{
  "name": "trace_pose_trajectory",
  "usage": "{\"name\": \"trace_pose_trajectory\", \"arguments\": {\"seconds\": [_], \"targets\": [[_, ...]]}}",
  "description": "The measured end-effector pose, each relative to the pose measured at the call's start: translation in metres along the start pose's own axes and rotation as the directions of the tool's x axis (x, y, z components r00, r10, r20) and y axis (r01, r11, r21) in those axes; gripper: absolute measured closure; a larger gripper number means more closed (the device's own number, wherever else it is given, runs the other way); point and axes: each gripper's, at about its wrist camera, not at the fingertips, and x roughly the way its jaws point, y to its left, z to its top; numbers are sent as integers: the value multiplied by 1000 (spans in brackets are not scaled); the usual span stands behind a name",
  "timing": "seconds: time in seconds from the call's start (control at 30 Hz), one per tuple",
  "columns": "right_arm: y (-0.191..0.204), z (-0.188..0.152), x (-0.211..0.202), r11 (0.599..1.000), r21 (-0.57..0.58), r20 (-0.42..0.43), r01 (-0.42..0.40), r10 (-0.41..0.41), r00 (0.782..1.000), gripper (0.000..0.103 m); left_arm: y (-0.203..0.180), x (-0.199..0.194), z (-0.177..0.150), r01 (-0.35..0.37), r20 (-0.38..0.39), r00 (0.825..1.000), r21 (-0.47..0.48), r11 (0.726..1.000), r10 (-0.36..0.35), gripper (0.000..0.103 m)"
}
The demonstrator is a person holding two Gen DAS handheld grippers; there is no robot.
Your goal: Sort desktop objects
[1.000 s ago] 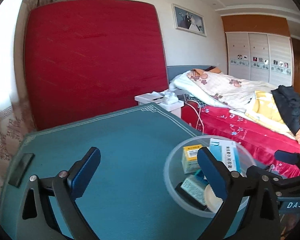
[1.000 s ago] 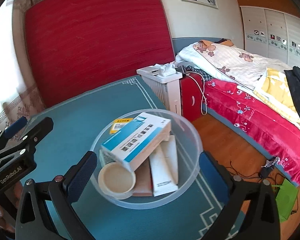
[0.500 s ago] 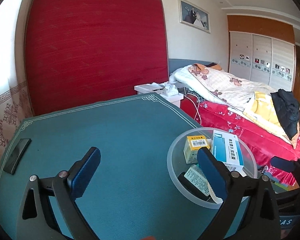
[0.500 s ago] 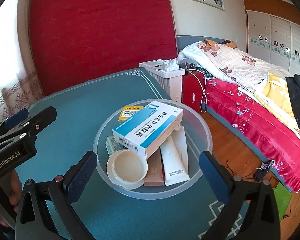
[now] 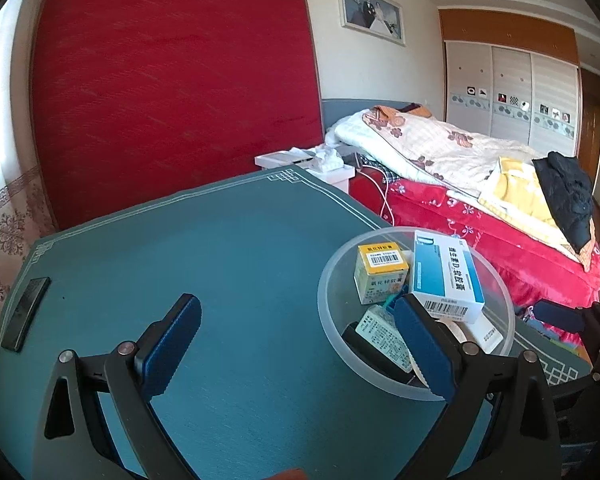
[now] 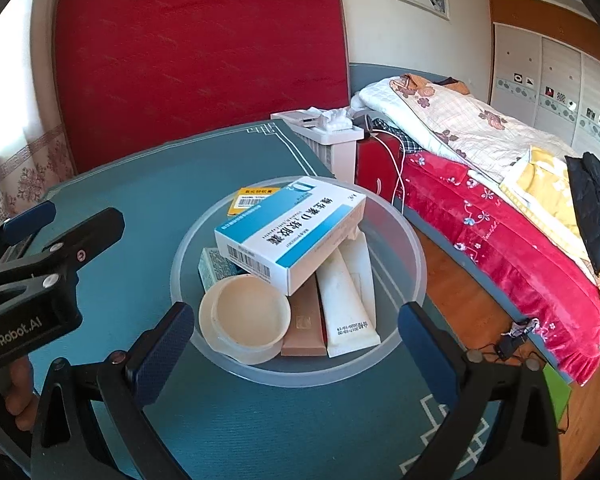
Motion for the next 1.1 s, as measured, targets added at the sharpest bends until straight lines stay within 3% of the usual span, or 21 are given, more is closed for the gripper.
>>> {"name": "trace_pose_trajectory", "arguments": {"seconds": [0.57, 1.1], "targets": [[-5, -5, 7, 1000, 21, -27, -4, 5, 1000, 1, -6, 10, -5, 42, -49, 998, 14, 999, -41, 4], [0, -9, 7, 1000, 13, -29, -14, 15, 999, 1, -4, 9, -7, 22, -52, 998, 19, 1000, -21, 4]]}}
